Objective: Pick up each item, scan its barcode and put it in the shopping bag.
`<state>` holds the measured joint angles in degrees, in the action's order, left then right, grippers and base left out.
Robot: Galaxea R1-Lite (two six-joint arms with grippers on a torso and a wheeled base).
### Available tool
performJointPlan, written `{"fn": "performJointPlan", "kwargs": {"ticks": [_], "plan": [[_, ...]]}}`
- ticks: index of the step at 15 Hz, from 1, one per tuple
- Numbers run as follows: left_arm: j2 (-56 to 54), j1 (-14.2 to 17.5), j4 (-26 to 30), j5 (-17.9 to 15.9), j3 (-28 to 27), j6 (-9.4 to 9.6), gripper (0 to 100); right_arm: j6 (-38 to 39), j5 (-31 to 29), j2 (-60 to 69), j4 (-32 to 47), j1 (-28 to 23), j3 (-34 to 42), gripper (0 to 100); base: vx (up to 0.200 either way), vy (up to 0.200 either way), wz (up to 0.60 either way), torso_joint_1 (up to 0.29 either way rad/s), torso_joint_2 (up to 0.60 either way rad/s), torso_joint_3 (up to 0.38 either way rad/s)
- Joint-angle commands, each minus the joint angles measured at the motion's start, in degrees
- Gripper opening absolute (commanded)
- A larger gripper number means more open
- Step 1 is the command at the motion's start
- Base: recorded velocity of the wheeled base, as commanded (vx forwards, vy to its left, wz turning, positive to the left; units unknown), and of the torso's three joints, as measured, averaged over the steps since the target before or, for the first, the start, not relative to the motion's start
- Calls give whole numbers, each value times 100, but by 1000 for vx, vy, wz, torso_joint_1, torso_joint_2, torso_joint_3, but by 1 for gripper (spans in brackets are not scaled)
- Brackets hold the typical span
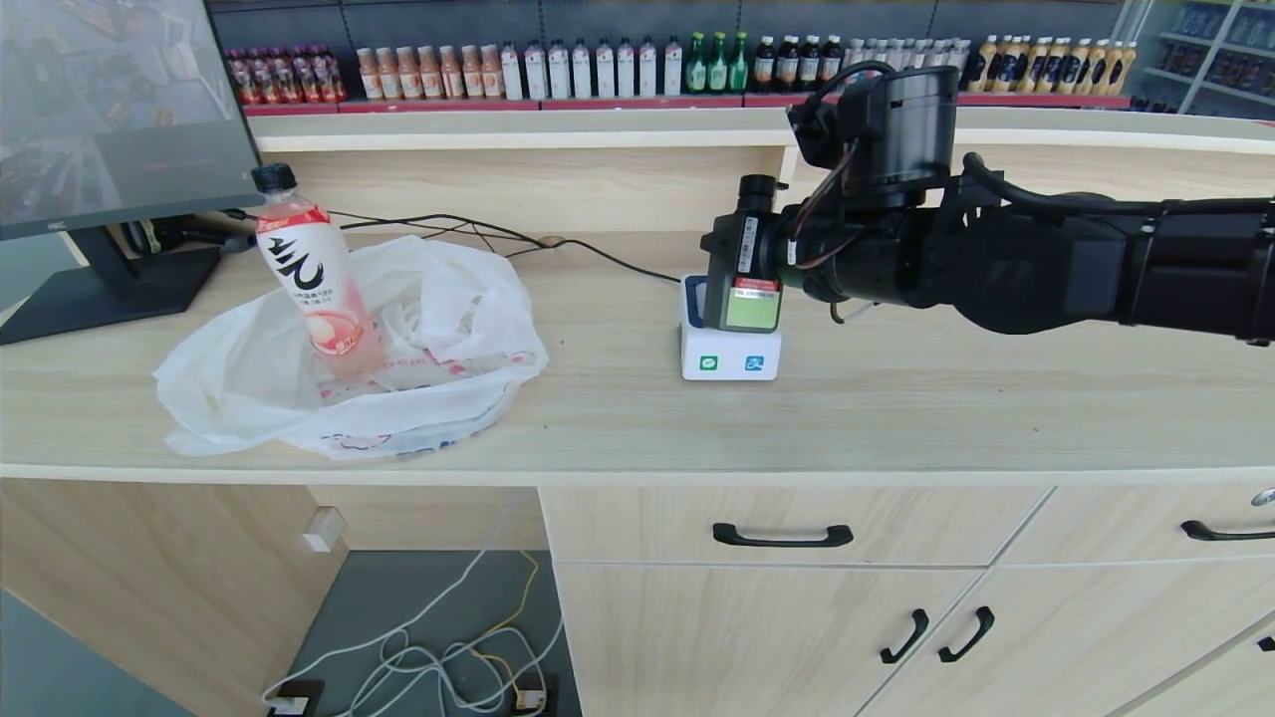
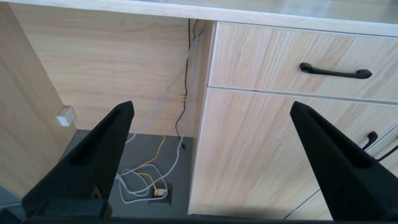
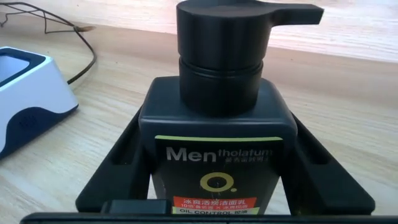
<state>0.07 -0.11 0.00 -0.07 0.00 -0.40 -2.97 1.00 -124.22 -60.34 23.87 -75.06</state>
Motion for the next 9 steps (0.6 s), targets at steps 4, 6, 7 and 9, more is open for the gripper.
{"fn": "performJointPlan", "kwargs": {"ticks": [4,6,7,9], "plan": [[1,2,0,-1,0,5,100,-124,14,469,-56,83,290,0,0,0,0,0,0,0],[1,2,0,-1,0,-4,100,-160,32,803,-92,162,562,0,0,0,0,0,0,0],[1,2,0,-1,0,-4,100,-151,49,1102,-100,223,791,0,0,0,0,0,0,0],[1,2,0,-1,0,-4,100,-142,137,1612,-223,320,1301,0,0,0,0,0,0,0]]}}
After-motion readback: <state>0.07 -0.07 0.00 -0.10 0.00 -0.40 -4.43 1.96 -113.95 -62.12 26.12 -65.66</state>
